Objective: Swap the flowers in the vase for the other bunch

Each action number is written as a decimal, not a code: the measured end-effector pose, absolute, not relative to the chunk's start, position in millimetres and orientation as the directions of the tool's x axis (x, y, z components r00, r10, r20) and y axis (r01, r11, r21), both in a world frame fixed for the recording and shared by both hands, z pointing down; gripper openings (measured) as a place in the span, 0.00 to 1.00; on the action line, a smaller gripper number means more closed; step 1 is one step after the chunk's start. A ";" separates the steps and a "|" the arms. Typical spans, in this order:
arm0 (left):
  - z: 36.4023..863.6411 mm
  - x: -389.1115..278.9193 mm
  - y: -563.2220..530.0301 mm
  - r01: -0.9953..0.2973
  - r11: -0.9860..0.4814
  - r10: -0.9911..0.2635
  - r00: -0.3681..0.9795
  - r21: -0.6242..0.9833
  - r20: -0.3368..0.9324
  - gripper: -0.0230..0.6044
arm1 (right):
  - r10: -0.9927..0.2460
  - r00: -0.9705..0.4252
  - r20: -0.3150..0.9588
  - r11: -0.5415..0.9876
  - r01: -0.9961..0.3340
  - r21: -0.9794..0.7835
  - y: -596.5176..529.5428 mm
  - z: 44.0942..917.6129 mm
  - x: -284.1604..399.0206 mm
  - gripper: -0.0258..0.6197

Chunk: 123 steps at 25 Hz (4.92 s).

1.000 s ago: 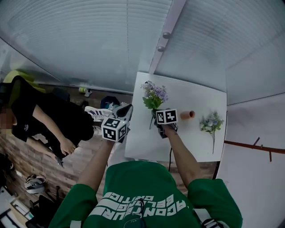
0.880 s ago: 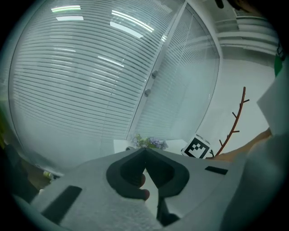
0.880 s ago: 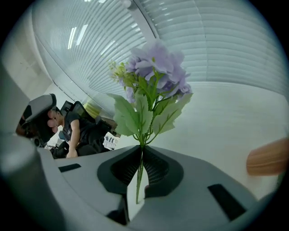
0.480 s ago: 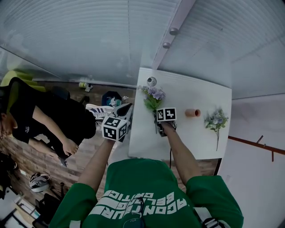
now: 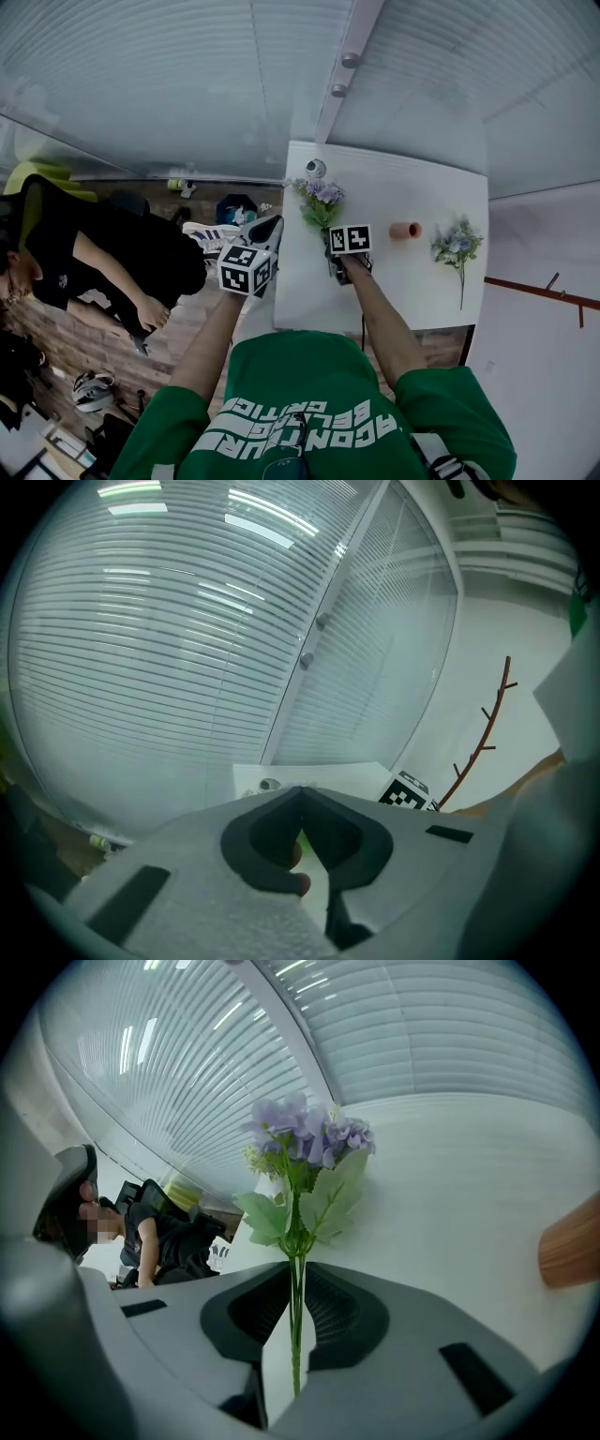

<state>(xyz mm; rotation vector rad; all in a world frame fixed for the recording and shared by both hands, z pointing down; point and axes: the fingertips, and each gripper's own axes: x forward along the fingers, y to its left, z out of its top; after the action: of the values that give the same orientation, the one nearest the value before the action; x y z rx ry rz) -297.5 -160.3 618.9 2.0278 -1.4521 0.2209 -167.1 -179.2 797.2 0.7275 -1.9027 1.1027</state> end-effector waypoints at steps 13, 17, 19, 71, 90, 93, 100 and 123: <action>589.6 -257.4 -145.3 -0.901 -0.252 -0.808 0.397 0.352 0.436 0.05 | -0.399 -0.569 0.719 0.536 -0.781 -0.321 -198.7 686.9 -129.9 0.17; 572.9 -238.7 -142.1 -0.900 -0.261 -0.825 0.396 0.350 0.403 0.05 | -0.537 -0.594 0.599 0.592 -0.771 -0.235 -200.9 621.7 -117.4 0.16; 564.7 -225.0 -137.1 -0.896 -0.265 -0.833 0.399 0.357 0.383 0.05 | -0.585 -0.593 0.554 0.611 -0.771 -0.180 -194.0 592.5 -105.2 0.13; 498.0 67.8 -138.0 -0.643 -0.702 -0.596 0.766 0.306 0.242 0.05 | -0.885 -0.251 0.392 0.257 -0.966 -0.038 -112.4 492.6 212.8 0.06; 548.4 119.8 -124.0 -0.571 -0.744 -0.484 0.819 0.347 0.309 0.05 | -0.776 -0.118 0.619 0.196 -0.979 0.059 -128.6 594.0 304.6 0.07; 557.1 124.8 -128.6 -0.570 -0.747 -0.475 0.818 0.343 0.325 0.05 | -0.724 -0.122 0.679 0.219 -0.974 0.058 -142.0 620.3 312.3 0.07; 572.6 126.2 -143.0 -0.584 -0.727 -0.478 0.808 0.360 0.345 0.05 | -0.607 -0.113 0.787 0.276 -0.958 0.076 -170.1 677.8 322.6 0.10; 622.5 133.6 -185.3 -0.630 -0.677 -0.476 0.769 0.381 0.427 0.05 | -0.191 -0.159 0.968 0.549 -0.835 -0.029 -235.4 806.1 336.0 0.33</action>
<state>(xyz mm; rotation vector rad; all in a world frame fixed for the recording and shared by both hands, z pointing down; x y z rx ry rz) 133.6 -185.3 622.5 2.4463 -0.8285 0.4000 336.0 -235.4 806.1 0.8744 -1.6662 0.7175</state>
